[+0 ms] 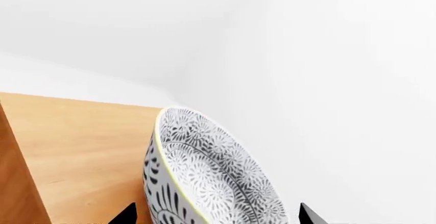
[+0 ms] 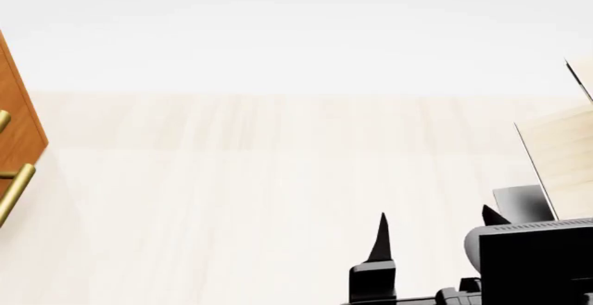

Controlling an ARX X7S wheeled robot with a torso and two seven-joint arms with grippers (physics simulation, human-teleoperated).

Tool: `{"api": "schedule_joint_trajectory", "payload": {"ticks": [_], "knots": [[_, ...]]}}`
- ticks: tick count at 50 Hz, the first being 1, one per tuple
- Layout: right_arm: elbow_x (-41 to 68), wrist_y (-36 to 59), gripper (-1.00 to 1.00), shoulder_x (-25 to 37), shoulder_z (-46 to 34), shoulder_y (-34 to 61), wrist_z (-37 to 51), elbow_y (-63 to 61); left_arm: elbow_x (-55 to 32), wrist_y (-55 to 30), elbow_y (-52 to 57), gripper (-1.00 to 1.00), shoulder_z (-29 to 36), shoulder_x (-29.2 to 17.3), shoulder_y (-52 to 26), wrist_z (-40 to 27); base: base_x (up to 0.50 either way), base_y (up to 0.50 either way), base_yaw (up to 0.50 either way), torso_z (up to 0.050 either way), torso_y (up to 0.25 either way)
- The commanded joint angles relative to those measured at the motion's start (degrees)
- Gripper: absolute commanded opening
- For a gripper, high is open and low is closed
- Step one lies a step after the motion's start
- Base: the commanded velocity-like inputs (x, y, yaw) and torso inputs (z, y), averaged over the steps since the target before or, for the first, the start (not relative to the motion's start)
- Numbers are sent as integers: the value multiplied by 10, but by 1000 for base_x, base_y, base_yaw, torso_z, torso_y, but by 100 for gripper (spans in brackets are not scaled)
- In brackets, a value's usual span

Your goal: Close the top drawer of the cabinet and put the bowl on top of it.

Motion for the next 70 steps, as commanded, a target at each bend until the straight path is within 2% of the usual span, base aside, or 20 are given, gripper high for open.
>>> {"api": "schedule_joint_trajectory", "payload": {"ticks": [1,34,50,58,65,70], "knots": [[7,2,100,2,-2,6,5,-3,-38,-6,77,100,-38,-14,40,-20,0,0,0,0,0],[-10,-4,100,-3,-15,2,-7,7,-120,-26,287,100,-151,-37,144,-67,0,0,0,0,0],[-26,-16,100,-4,-17,-12,-20,9,-163,-52,396,100,-162,-71,150,-95,0,0,0,0,0],[-16,-18,100,4,-10,-15,-17,5,-187,-69,454,100,-207,-71,193,-103,0,0,0,0,0],[-30,-26,100,3,-12,-26,-26,7,-235,-101,528,100,-238,-106,224,-136,0,0,0,0,0],[-27,-27,100,4,-11,-26,-29,9,-239,-139,575,100,-307,-75,282,-139,0,0,0,0,0]]}}
